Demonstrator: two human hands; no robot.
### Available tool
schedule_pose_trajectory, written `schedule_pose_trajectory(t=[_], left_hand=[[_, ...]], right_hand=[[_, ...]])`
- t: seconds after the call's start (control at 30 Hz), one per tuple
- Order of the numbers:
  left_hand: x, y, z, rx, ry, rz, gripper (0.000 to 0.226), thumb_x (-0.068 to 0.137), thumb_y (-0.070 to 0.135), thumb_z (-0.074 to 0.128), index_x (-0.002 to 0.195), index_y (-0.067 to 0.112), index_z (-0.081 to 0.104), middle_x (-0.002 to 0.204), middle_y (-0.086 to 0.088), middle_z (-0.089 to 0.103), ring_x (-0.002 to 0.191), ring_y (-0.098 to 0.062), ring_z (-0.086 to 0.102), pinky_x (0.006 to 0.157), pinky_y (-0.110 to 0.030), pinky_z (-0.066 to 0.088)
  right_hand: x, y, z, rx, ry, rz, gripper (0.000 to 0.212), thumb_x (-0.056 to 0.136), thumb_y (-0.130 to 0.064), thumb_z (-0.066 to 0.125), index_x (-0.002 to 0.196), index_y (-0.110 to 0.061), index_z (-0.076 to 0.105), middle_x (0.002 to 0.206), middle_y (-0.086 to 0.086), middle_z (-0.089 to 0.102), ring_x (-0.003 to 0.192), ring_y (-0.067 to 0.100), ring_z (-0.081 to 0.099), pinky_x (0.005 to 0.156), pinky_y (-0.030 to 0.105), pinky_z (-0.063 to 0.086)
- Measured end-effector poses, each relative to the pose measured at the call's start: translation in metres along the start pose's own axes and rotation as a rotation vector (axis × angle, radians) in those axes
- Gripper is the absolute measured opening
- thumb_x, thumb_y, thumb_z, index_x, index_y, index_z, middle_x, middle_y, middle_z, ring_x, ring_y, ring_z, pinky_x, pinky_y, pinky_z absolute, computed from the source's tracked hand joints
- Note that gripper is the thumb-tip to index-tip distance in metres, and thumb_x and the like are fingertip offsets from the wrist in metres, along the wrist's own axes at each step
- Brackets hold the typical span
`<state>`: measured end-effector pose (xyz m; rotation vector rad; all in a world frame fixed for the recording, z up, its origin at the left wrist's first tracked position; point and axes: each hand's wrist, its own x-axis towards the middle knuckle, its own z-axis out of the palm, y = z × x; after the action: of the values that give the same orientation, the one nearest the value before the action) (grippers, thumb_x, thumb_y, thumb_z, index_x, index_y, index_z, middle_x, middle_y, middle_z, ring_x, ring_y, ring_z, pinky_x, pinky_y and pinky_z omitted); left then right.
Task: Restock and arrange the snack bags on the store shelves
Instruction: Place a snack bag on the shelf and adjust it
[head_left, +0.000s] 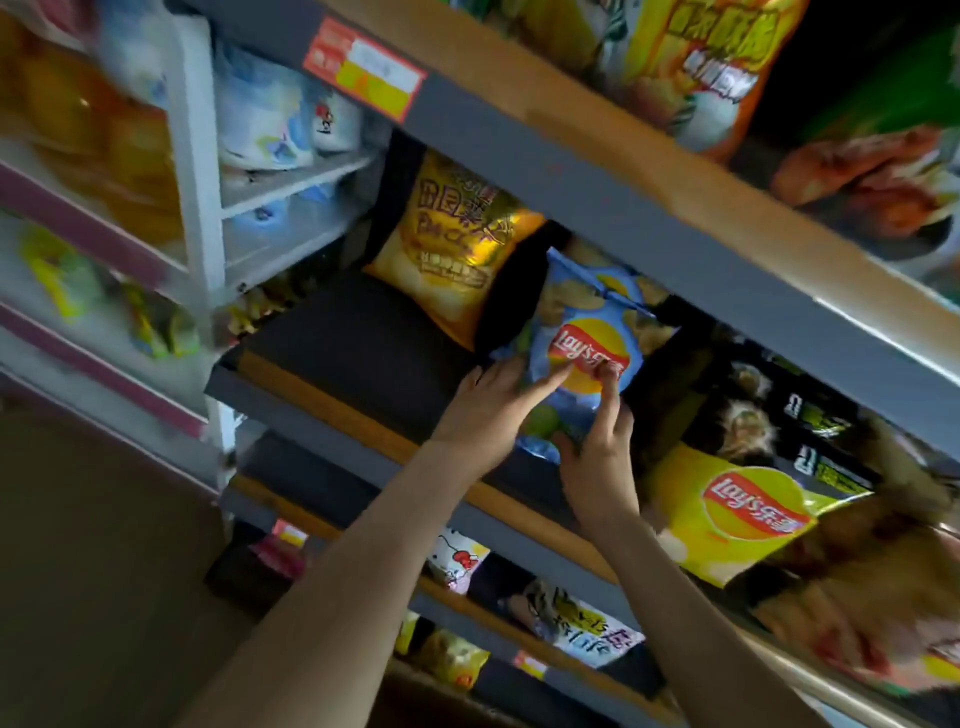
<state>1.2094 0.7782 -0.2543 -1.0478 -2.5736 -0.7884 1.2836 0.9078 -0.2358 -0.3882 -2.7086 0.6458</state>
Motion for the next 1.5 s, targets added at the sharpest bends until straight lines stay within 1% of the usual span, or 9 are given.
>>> schedule_pose_trajectory(t=[0.1, 0.23, 0.37, 0.53, 0.73, 0.83, 1.0, 1.23, 1.5], left_hand=[[0.010, -0.002, 0.010, 0.139, 0.132, -0.034, 0.059, 0.084, 0.013, 0.037, 0.141, 0.028, 0.045, 0.116, -0.025, 0.060, 0.102, -0.042, 0.062, 0.082, -0.052, 0.051], [-0.003, 0.042, 0.010, 0.207, 0.253, -0.169, 0.075, 0.073, 0.017, 0.075, 0.141, 0.020, 0.045, 0.132, -0.028, 0.051, 0.116, -0.045, 0.054, 0.092, -0.057, 0.046], [-0.070, 0.136, 0.031, -0.154, 0.400, -0.109, 0.042, 0.089, 0.011, 0.049, 0.131, 0.005, 0.051, 0.133, -0.025, 0.050, 0.119, -0.041, 0.051, 0.097, -0.050, 0.045], [-0.183, 0.266, 0.111, -0.391, 0.003, -0.006, 0.043, 0.100, 0.029, 0.027, 0.133, 0.005, 0.042, 0.132, -0.016, 0.052, 0.122, -0.029, 0.048, 0.109, -0.033, 0.033], [-0.277, 0.364, 0.242, -0.437, -0.544, -0.067, 0.056, 0.078, 0.016, 0.050, 0.134, 0.014, 0.044, 0.131, -0.005, 0.051, 0.119, -0.018, 0.047, 0.104, -0.011, 0.023], [-0.310, 0.383, 0.312, -0.222, -0.778, -0.080, 0.065, 0.090, 0.018, 0.050, 0.150, 0.021, 0.025, 0.150, -0.007, 0.031, 0.129, -0.025, 0.042, 0.103, -0.025, 0.032], [-0.344, 0.377, 0.414, 0.247, -0.974, 0.031, 0.087, 0.083, 0.040, 0.065, 0.151, 0.034, 0.011, 0.155, -0.024, 0.016, 0.133, -0.045, 0.033, 0.108, -0.050, 0.029], [-0.365, 0.330, 0.486, 0.516, -1.155, 0.376, 0.116, 0.085, 0.061, 0.052, 0.120, 0.032, -0.055, 0.151, -0.030, 0.017, 0.145, -0.039, 0.002, 0.107, -0.054, -0.019], [-0.354, 0.321, 0.498, 0.231, -1.164, 0.362, 0.118, 0.071, 0.070, 0.063, 0.147, 0.034, -0.019, 0.139, -0.012, 0.027, 0.112, -0.034, 0.049, 0.097, -0.036, 0.038]], right_hand=[[0.004, 0.000, -0.004, -0.030, -0.010, 0.032, 0.091, 0.091, -0.008, 0.060, 0.152, -0.025, -0.005, 0.154, 0.014, 0.015, 0.140, 0.032, 0.024, 0.106, 0.036, 0.034], [-0.034, -0.006, -0.029, -0.005, 0.035, -0.128, 0.080, 0.093, -0.010, 0.056, 0.152, -0.025, 0.004, 0.158, 0.004, 0.012, 0.146, 0.019, 0.010, 0.113, 0.033, 0.025], [-0.129, 0.031, -0.075, 0.087, 0.062, -0.208, 0.052, 0.098, -0.019, 0.042, 0.147, -0.016, 0.025, 0.146, 0.006, 0.038, 0.131, 0.021, 0.042, 0.102, 0.032, 0.042], [-0.269, 0.161, -0.110, 0.040, -0.097, 0.056, 0.049, 0.090, -0.023, 0.041, 0.138, -0.015, 0.037, 0.123, 0.011, 0.059, 0.104, 0.027, 0.061, 0.078, 0.028, 0.047], [-0.409, 0.353, -0.126, -0.019, -0.338, 0.626, 0.060, 0.088, -0.017, 0.050, 0.145, -0.009, 0.034, 0.136, 0.019, 0.048, 0.125, 0.038, 0.046, 0.095, 0.039, 0.043], [-0.467, 0.425, -0.117, -0.065, -0.417, 0.772, 0.065, 0.090, -0.009, 0.054, 0.148, -0.008, 0.026, 0.141, 0.018, 0.040, 0.128, 0.037, 0.041, 0.098, 0.039, 0.038], [-0.538, 0.497, -0.070, 0.002, -0.515, 0.740, 0.078, 0.089, -0.010, 0.052, 0.152, -0.019, 0.007, 0.148, 0.008, 0.031, 0.132, 0.029, 0.033, 0.104, 0.037, 0.034], [-0.561, 0.514, 0.008, 0.120, -0.611, 0.584, 0.085, 0.089, -0.013, 0.053, 0.152, -0.022, -0.004, 0.155, 0.001, 0.018, 0.137, 0.026, 0.020, 0.113, 0.038, 0.024], [-0.544, 0.512, 0.066, 0.267, -0.640, 0.575, 0.097, 0.087, -0.020, 0.064, 0.151, -0.019, -0.010, 0.159, 0.001, 0.009, 0.145, 0.024, 0.010, 0.117, 0.041, 0.019]])
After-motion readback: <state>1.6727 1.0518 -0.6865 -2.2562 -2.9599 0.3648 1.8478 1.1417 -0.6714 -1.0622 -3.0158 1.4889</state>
